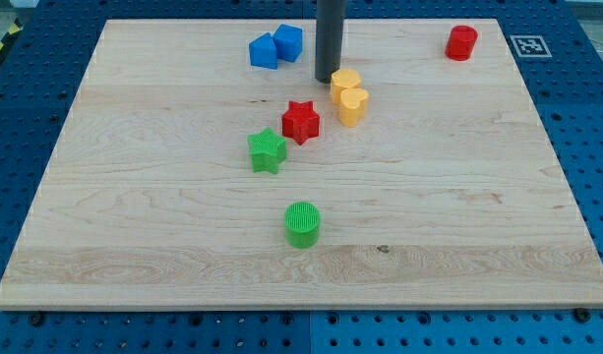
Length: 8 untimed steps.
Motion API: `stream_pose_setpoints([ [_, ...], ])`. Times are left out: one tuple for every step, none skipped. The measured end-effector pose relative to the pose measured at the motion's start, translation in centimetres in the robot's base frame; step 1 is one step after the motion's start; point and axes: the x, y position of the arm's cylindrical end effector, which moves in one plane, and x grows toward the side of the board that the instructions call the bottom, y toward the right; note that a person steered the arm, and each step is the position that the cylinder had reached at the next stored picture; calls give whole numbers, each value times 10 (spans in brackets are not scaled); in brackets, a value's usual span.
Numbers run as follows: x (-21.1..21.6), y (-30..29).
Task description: Slightly push the blue blocks towards left
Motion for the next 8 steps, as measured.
stream_pose_setpoints([
  [-25, 21],
  [-49, 24],
  [-73, 23],
  [-77, -1],
  [-77, -18],
  [-77, -37],
  [-74, -49],
  [-60, -72],
])
